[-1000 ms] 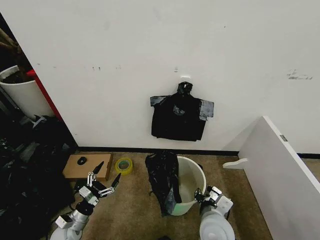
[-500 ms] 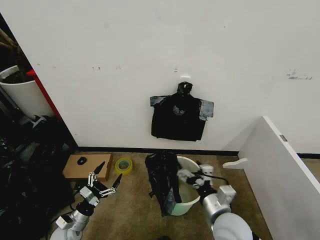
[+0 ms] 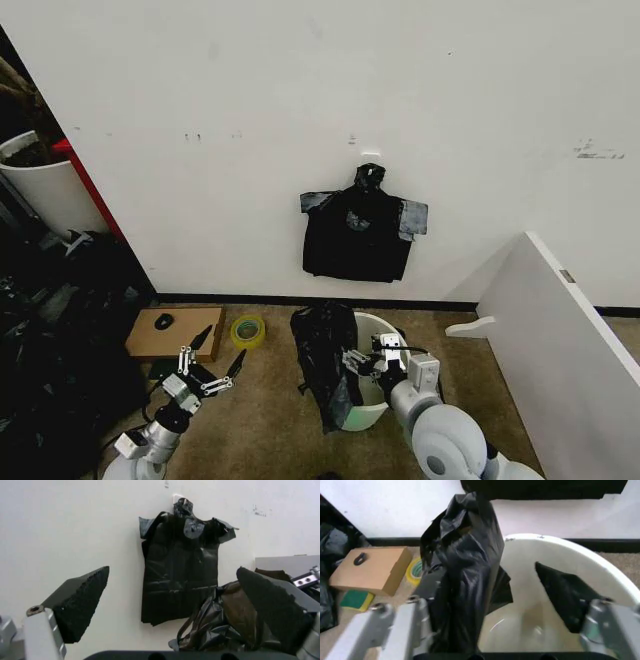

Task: Place the garbage bag over the trash bin.

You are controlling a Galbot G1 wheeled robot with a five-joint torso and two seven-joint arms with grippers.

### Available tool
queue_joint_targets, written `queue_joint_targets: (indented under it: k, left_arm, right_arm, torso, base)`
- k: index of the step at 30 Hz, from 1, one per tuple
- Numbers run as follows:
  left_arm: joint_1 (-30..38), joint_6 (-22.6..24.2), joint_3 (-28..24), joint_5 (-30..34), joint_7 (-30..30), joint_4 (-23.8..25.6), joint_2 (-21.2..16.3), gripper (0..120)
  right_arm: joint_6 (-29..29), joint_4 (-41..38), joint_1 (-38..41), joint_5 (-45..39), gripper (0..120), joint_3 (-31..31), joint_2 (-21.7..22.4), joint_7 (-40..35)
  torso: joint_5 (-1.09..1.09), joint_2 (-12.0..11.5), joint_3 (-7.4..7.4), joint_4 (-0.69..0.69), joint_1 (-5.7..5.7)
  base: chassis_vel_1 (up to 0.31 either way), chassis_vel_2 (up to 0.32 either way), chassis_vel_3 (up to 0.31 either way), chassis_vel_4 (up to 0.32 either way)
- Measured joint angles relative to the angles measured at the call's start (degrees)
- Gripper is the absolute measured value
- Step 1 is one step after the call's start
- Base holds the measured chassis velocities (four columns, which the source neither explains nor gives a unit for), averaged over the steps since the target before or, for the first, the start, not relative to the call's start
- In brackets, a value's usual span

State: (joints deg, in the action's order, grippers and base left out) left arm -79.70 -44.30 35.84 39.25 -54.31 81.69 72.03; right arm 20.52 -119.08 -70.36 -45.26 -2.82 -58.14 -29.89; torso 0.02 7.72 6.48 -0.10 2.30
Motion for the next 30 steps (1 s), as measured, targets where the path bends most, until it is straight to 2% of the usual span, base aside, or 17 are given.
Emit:
queue_joint_targets:
  k: [1,3,4,7,9,10,16,25,30]
  left_arm:
    - [0.08,0.02,-0.07,-0.15,0.08,-0.05,0.01,100]
    - [0.11,0.04,-0.10,-0.23,0.12,-0.08,0.01,100]
    - [0.18,0.07,-0.16,-0.35,0.19,-0.15,0.02,100]
    - [0.24,0.12,-0.22,-0.46,0.24,-0.20,0.02,100]
    - [0.25,0.29,-0.31,-0.53,0.26,-0.20,-0.03,100]
    - [0.25,0.29,-0.31,-0.53,0.26,-0.20,-0.03,100]
    - [-0.73,1.80,-1.23,-0.45,0.26,1.37,0.12,100]
    - [-1.55,3.80,-2.17,-1.32,0.41,2.84,1.35,100]
    - [-2.37,9.16,-3.62,-1.51,3.30,5.28,1.72,100]
  right_arm:
    - [-0.13,0.39,0.37,-0.15,53,0.04,-0.16,-0.02]
    - [-0.19,0.58,0.59,-0.38,52,0.08,-0.25,-0.04]
    - [-0.17,0.89,1.07,-1.45,45,0.12,-0.39,-0.27]
    - [0.45,1.01,1.41,-3.30,37,0.23,-0.36,-0.70]
    - [1.77,1.02,1.43,-5.99,26,0.88,0.31,-0.80]
    - [1.77,1.02,1.43,-5.99,26,0.88,0.31,-0.80]
    - [1.10,2.52,1.21,-6.10,1,2.20,0.86,-0.66]
    - [-2.03,4.70,-0.15,-2.43,0,3.49,0.84,0.87]
    - [-4.02,5.72,-1.05,-0.53,0,3.66,0.33,1.40]
  torso:
    - [0.00,0.00,0.00,0.00,0.00]
    - [0.00,0.00,0.00,0.00,0.00]
    - [0.00,0.00,0.00,0.00,0.00]
    - [0.00,0.00,0.00,0.01,0.00]
    - [0.00,0.00,0.00,0.00,0.00]
    - [0.00,0.00,0.00,0.00,0.00]
    - [0.01,0.00,0.00,0.00,0.00]
    - [0.01,0.00,0.00,0.00,0.00]
    - [0.01,0.00,0.00,0.00,0.00]
  base:
    - [0.000,0.000,0.000,0.000]
    - [0.000,0.000,0.000,0.000]
    - [0.000,0.000,0.000,0.000]
    - [0.000,0.000,0.000,0.000]
    - [0.000,0.000,0.000,0.000]
    - [0.000,0.000,0.000,0.000]
    - [0.000,0.000,0.000,0.000]
    - [0.000,0.000,0.000,0.000]
    - [0.000,0.000,0.000,0.000]
